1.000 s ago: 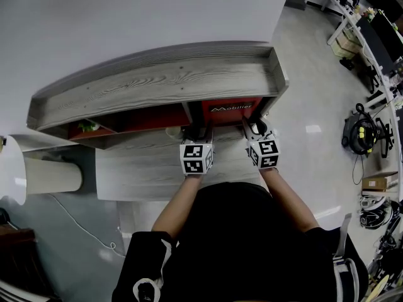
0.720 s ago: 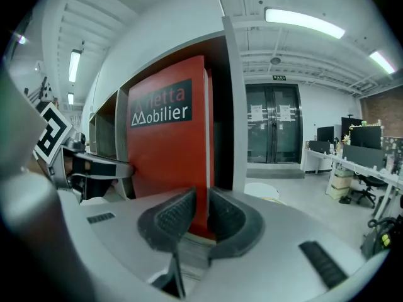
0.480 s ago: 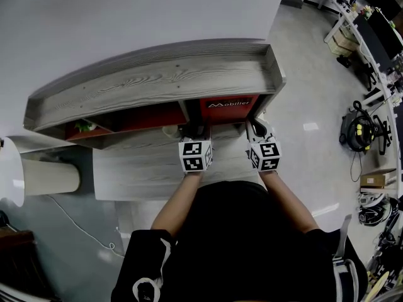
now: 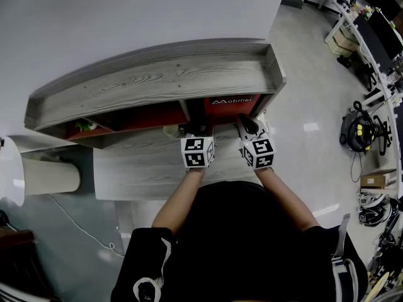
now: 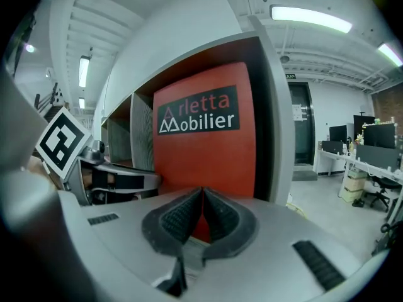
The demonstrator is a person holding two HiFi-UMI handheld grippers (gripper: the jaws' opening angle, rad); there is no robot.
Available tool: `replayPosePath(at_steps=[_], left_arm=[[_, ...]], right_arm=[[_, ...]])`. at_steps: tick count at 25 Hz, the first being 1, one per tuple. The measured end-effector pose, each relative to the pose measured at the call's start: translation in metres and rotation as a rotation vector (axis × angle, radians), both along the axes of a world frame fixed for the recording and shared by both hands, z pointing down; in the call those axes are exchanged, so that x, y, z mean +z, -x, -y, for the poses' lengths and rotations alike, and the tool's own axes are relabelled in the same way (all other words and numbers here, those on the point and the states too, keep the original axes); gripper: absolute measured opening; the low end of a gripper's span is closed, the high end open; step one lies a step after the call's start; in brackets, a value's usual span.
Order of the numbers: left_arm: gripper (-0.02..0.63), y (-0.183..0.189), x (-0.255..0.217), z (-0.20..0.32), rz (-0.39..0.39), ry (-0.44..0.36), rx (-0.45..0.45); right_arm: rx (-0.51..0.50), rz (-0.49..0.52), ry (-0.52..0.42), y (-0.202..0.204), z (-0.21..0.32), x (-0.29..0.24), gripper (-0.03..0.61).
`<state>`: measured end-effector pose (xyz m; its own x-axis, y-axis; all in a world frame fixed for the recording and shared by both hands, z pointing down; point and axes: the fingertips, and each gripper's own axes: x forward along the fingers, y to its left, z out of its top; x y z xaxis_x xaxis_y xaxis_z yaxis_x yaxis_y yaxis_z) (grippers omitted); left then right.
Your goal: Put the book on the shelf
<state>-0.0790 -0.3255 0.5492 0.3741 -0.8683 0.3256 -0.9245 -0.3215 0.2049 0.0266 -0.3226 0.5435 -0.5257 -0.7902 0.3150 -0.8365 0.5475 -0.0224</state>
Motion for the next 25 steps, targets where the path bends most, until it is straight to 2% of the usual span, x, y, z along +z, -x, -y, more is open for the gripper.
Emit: replayPosePath(at_steps=[7, 25], left_arm=[[0.1, -0.007, 0.001, 0.003, -0.005, 0.009, 0.037], [0.098, -0.016, 0.004, 0.002, -0.03, 0.026, 0.116]], right_arm=[[-0.033, -0.006, 0.008, 0.015, 0.005, 0.002, 0.005], [0.003, 0.006, 0.024, 0.015, 0.02, 0.005, 0.003]])
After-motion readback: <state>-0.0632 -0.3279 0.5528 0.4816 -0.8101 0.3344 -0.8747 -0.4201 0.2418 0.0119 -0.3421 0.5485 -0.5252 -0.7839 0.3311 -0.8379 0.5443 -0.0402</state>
